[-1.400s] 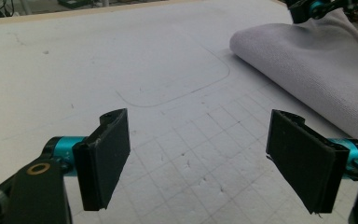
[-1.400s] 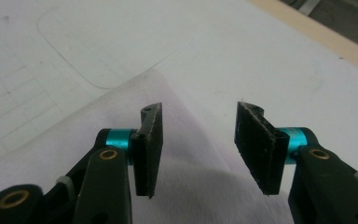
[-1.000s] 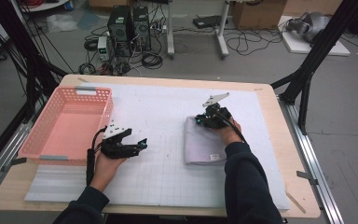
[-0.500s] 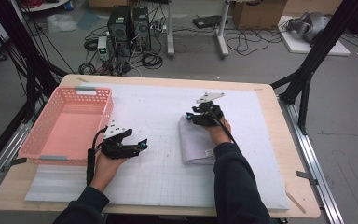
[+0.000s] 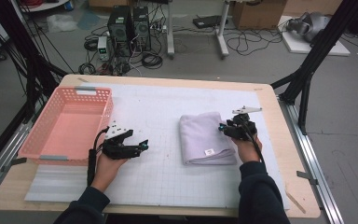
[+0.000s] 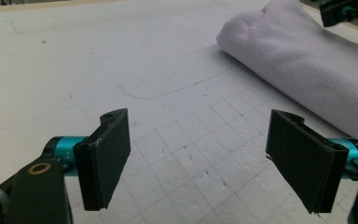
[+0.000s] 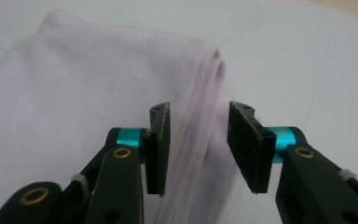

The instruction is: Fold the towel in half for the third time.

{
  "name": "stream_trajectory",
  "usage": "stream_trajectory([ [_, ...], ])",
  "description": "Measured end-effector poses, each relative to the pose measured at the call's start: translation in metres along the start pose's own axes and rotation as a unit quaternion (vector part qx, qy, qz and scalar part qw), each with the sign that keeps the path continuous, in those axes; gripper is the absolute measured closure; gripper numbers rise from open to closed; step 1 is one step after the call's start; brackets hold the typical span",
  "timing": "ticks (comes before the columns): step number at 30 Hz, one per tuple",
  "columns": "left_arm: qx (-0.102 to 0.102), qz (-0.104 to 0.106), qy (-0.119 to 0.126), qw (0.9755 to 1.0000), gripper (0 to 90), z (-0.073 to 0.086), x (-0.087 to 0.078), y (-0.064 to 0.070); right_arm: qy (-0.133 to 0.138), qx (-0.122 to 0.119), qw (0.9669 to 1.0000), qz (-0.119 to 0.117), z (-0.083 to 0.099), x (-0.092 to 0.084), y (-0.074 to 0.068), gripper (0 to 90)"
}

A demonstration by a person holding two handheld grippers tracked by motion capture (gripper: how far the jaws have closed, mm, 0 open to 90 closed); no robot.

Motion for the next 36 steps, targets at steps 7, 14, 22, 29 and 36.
stream_trajectory([
  [7, 0.005, 0.0, -0.003, 1.0, 22.3, 0.0, 0.001, 0.002, -0.019, 0.006, 0.9989, -0.043, 0.026, -0.005, -0.009, 82.8],
  [14, 0.003, -0.002, -0.003, 1.0, 22.3, 0.0, 0.001, 0.002, -0.028, -0.005, 0.9996, 0.002, 0.032, -0.046, -0.011, 85.3],
  [22, 0.003, -0.003, -0.004, 1.0, 22.3, 0.0, 0.002, 0.003, 0.06, -0.006, 0.998, -0.017, 0.019, -0.039, 0.002, 55.2],
  [29, 0.005, 0.0, -0.004, 1.0, 22.4, 0.0, 0.003, 0.003, 0.067, -0.003, 0.9977, -0.011, -0.015, -0.003, 0.021, 55.4],
  [36, 0.001, 0.0, -0.003, 1.0, 22.5, 0.0, 0.003, 0.001, 0.033, -0.005, 0.9976, -0.061, -0.028, 0.041, 0.017, 54.4],
])
Point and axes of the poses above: each handheld gripper's, and its own axes: x roughly forward along the jaws, z roughly out of its underside, y roughly to its right, the point moved 2 cm from there along x, roughly forward along the jaws, and after that the axes turned 2 degrees about z, right-handed, at the moved point
